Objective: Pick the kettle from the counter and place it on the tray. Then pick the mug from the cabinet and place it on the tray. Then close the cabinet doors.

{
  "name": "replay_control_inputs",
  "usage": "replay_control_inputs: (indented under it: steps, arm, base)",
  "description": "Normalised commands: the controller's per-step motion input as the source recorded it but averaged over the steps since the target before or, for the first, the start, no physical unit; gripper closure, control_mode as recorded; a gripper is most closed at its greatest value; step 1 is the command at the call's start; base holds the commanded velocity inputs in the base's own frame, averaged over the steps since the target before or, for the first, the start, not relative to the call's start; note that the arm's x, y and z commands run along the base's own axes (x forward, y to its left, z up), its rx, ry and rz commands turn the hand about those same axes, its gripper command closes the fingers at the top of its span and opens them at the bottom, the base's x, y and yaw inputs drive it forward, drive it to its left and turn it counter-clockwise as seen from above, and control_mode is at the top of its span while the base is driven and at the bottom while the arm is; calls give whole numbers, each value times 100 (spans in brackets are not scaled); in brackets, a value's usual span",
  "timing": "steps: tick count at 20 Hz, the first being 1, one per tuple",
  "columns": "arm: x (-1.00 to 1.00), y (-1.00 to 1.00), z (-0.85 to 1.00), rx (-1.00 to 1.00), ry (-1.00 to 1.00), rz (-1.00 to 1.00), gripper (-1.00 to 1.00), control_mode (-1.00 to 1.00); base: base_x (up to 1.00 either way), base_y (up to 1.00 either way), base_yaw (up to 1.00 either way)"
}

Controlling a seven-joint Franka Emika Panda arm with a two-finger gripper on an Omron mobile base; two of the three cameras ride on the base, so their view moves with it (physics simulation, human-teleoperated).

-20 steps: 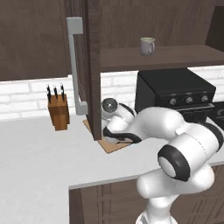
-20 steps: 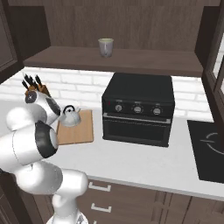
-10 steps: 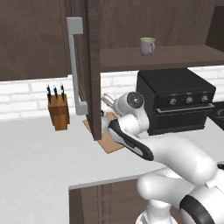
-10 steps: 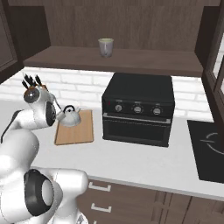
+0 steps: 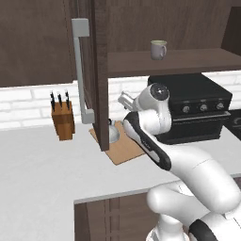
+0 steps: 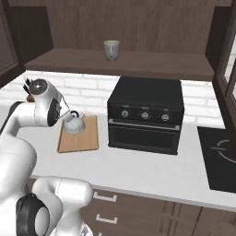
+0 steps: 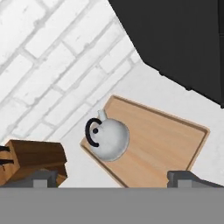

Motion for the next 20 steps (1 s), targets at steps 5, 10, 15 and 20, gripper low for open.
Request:
replay_control_inputs:
  steps: [5, 10, 15, 20]
  arm:
    - [-17, -21, 34, 0, -4, 28, -100, -100]
    - [-51, -38, 59, -3, -12, 48, -100, -100]
    - [-36, -37, 73, -13, -10, 36, -100, -100]
    - [1, -3, 52, -21, 0, 4, -100, -100]
  base:
    - [0, 0, 0]
    - [0, 0, 0]
    - [0, 0, 0]
    - [0, 0, 0]
